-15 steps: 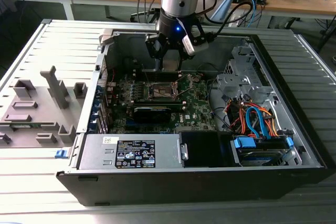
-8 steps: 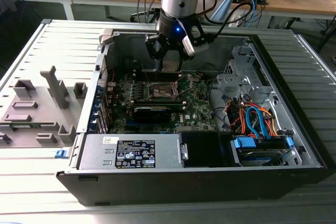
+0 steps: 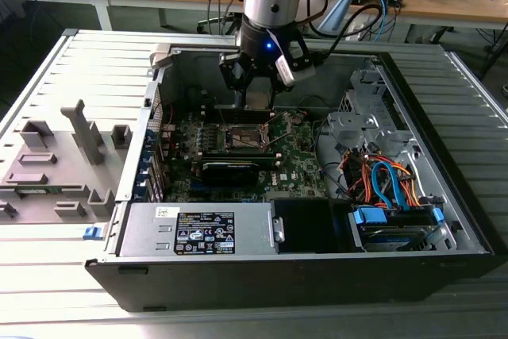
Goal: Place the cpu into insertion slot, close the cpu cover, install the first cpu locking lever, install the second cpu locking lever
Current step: 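Place the cpu into insertion slot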
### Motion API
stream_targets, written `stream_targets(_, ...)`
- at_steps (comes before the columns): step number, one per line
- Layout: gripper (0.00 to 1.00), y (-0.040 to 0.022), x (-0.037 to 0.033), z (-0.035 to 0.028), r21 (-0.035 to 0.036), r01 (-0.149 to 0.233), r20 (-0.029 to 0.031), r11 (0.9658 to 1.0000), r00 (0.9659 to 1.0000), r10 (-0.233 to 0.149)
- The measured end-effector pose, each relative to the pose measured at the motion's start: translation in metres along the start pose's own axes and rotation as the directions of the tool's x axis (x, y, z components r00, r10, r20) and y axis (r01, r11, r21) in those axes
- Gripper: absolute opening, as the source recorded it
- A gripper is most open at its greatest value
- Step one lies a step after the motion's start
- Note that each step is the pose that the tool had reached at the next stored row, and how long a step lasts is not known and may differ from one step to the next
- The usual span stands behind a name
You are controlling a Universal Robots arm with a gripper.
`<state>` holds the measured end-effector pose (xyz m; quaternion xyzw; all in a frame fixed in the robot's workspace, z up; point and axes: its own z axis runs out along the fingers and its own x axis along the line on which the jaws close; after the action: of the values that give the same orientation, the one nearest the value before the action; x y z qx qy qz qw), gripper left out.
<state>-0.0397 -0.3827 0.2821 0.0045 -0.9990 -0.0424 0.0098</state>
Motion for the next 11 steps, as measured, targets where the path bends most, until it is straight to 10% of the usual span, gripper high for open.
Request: stream_targets(11, 0.55, -0.0021, 0.0001, 0.0007, -0.0001, 0.000, 0.0000, 1.0000, 1.0000, 0.000)
